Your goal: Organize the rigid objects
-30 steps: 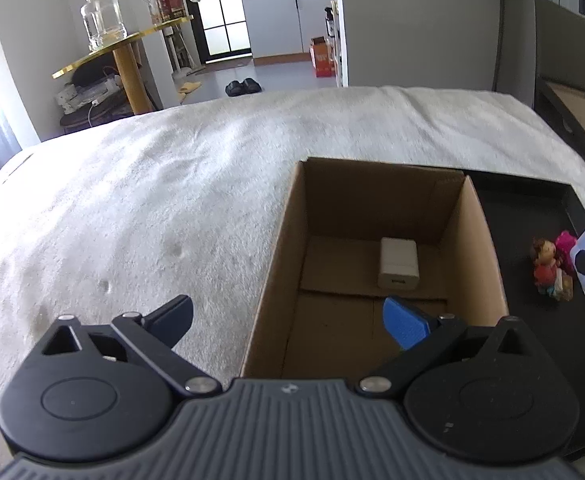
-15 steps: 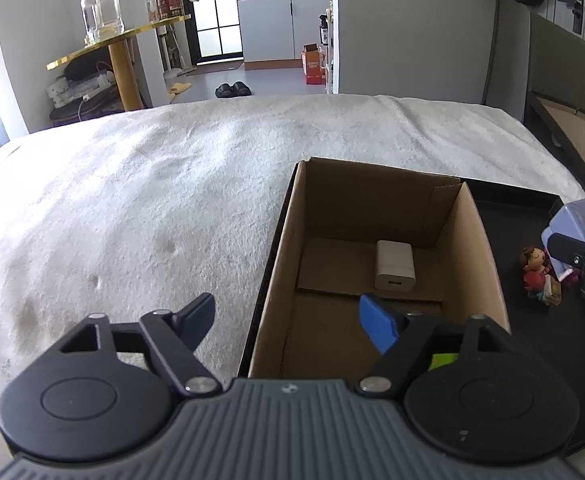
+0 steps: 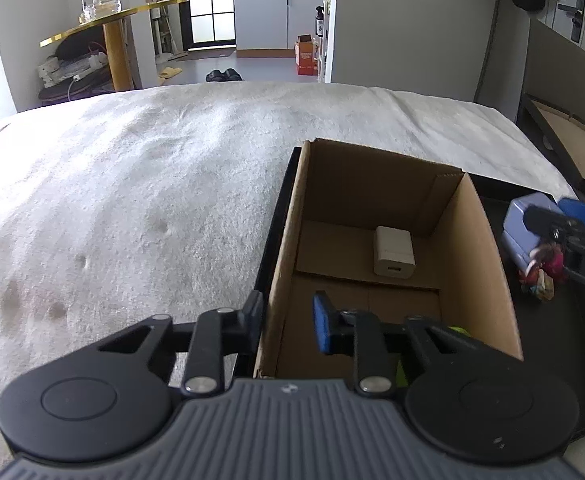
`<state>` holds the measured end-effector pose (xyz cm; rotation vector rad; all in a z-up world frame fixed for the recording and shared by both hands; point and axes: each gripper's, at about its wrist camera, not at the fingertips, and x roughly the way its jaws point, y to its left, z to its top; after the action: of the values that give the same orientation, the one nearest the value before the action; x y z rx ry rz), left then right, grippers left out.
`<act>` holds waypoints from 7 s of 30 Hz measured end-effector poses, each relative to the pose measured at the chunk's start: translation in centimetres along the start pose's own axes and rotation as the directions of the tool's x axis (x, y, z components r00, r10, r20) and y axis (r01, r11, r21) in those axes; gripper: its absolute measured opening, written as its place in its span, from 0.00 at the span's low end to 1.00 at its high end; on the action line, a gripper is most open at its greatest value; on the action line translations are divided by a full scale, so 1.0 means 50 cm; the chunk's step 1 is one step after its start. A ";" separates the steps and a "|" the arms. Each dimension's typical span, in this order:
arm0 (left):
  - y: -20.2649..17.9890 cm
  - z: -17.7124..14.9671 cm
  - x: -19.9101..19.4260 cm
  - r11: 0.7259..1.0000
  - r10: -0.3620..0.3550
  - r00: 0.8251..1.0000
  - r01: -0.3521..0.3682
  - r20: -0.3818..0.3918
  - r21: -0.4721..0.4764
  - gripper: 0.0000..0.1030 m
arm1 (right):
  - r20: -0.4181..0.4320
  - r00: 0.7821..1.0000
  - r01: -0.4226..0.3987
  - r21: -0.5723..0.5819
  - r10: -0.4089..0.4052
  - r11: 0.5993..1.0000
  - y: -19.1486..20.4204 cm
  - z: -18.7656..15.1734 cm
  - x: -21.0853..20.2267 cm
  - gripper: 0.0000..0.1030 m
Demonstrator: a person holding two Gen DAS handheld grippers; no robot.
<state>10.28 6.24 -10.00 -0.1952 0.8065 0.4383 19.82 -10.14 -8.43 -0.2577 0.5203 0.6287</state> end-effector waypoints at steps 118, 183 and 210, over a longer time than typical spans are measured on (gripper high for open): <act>0.020 0.001 0.007 1.000 0.016 1.000 -0.016 -0.006 -0.020 0.10 | -0.042 0.996 -0.076 0.034 0.077 0.997 0.032 0.012 0.026 0.62; -0.089 0.033 0.051 0.966 0.231 0.973 -0.225 -0.030 0.126 0.89 | -0.360 0.922 0.271 0.345 -0.140 0.898 -0.160 -0.131 0.172 0.58; -0.056 0.028 0.021 0.984 0.167 0.986 -0.166 -0.008 0.057 0.89 | -0.196 0.977 0.148 0.334 -0.086 0.931 -0.135 -0.061 0.082 0.58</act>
<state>13.11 4.53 -9.83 -0.0782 0.8504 0.5714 25.65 -14.59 -12.71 -0.0094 0.7722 0.3888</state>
